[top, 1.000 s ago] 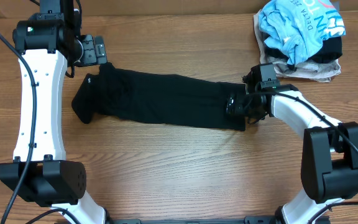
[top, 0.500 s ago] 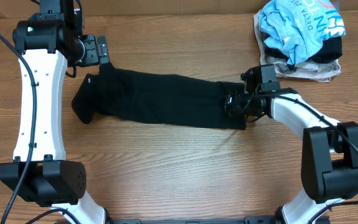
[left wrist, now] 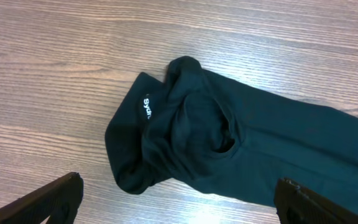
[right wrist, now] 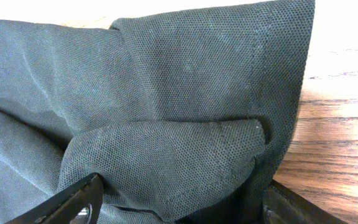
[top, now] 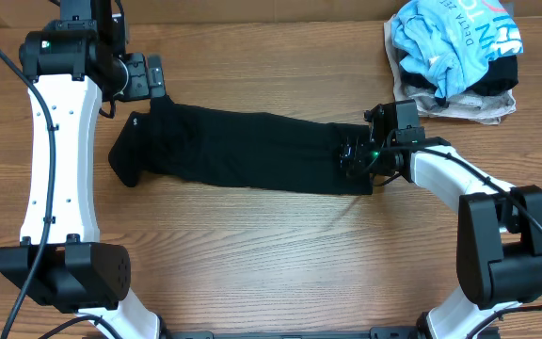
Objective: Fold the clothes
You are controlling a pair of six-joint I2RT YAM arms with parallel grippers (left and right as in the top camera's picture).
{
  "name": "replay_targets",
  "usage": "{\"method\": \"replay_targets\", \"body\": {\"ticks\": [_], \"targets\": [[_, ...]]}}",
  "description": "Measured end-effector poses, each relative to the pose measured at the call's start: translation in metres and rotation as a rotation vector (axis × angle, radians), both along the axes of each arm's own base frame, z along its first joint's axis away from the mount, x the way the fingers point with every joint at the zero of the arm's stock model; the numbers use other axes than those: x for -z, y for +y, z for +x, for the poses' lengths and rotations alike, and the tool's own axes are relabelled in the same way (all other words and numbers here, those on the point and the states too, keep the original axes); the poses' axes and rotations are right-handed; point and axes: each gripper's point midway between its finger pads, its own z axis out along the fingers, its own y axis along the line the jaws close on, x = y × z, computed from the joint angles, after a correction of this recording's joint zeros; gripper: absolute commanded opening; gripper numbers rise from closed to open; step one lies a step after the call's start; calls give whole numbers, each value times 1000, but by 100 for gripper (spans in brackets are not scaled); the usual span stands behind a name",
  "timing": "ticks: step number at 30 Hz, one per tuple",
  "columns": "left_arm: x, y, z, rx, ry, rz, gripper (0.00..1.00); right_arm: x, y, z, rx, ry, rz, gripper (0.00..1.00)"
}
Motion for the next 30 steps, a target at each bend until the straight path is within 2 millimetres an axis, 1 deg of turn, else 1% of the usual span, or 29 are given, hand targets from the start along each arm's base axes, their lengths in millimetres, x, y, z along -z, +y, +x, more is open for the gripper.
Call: {"method": "replay_targets", "body": {"ticks": [10,12,16,18,22,23,25,29,30], "targets": [[2,2,-5,-5,21,10,100,0,1,2,9,-12,-13,79],[2,2,-5,-5,21,10,100,1,0,3,13,-13,-19,75],[2,2,-5,-5,21,10,100,3,-3,3,23,-14,-40,62],[2,2,-5,-5,21,10,100,4,-5,2,30,-12,-50,52],[2,2,-5,-5,21,10,100,8,-11,-1,45,2,-82,28],[2,2,-5,-5,21,10,100,9,-12,-3,46,9,-90,18],[2,2,-5,-5,22,10,100,12,-17,-6,58,25,-111,4],[2,2,-5,-5,22,11,100,14,-28,-14,81,81,-116,4],[2,2,-5,-6,21,11,100,14,-35,-16,97,105,-118,4]]}}
